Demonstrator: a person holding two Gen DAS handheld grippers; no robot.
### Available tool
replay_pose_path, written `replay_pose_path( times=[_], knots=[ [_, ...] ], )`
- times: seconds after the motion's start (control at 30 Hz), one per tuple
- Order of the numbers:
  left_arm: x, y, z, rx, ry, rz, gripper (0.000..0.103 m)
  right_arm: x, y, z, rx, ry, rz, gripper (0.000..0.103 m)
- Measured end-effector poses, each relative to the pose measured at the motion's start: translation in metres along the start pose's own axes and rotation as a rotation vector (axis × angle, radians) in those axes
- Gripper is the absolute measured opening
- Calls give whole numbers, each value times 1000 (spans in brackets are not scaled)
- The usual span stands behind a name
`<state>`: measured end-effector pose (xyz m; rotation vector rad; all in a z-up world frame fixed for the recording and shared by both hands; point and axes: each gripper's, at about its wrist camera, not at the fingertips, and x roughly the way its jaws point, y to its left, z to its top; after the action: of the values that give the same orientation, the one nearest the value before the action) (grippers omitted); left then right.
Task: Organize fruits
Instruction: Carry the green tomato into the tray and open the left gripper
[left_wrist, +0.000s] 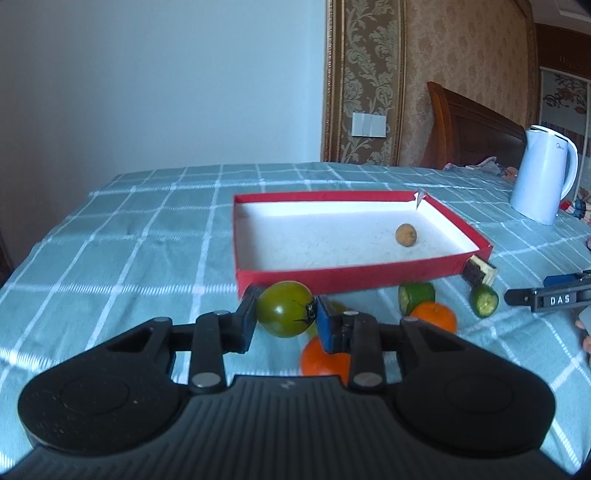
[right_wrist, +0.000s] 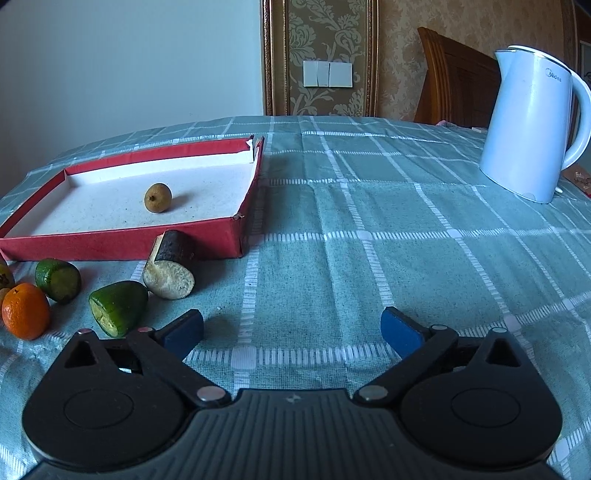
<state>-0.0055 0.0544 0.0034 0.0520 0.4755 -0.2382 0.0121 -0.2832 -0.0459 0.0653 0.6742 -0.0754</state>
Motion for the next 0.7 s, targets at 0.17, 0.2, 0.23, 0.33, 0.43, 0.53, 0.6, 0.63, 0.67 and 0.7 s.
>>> replay_pose_path(
  times=[0.17, 0.2, 0.23, 0.33, 0.43, 0.53, 0.6, 0.63, 0.67, 0.7],
  knots=[
    [22, -11, 27, 12, -20, -43, 30, 0, 1, 0, -1, 0, -1, 103],
    [27, -13, 33, 11, -20, -49, 30, 2, 2, 1, -1, 1, -1, 103],
    [33, -15, 37, 12, -19, -51, 30, 1, 2, 0, -1, 1, -1, 103],
    [53, -19, 49, 22, -14, -40, 30, 1, 2, 0, -1, 1, -1, 103],
    [78, -20, 59, 21, 9, -23, 30, 1, 2, 0, -1, 0, -1, 103],
    [102, -19, 66, 13, 33, -3, 30, 1, 1, 0, -1, 0, -1, 103],
    [118, -16, 68, 9, 49, 21, 30, 1, 1, 0, -1, 0, -1, 103],
    [127, -15, 70, 5, 62, 25, 30, 1, 1, 0, -1, 0, -1, 103],
    [135, -13, 71, -3, 72, 33, 30, 1, 1, 0, -1, 0, 0, 103],
    [142, -11, 71, -12, 80, 41, 30, 1, 1, 0, -1, 0, 0, 103]
  ],
)
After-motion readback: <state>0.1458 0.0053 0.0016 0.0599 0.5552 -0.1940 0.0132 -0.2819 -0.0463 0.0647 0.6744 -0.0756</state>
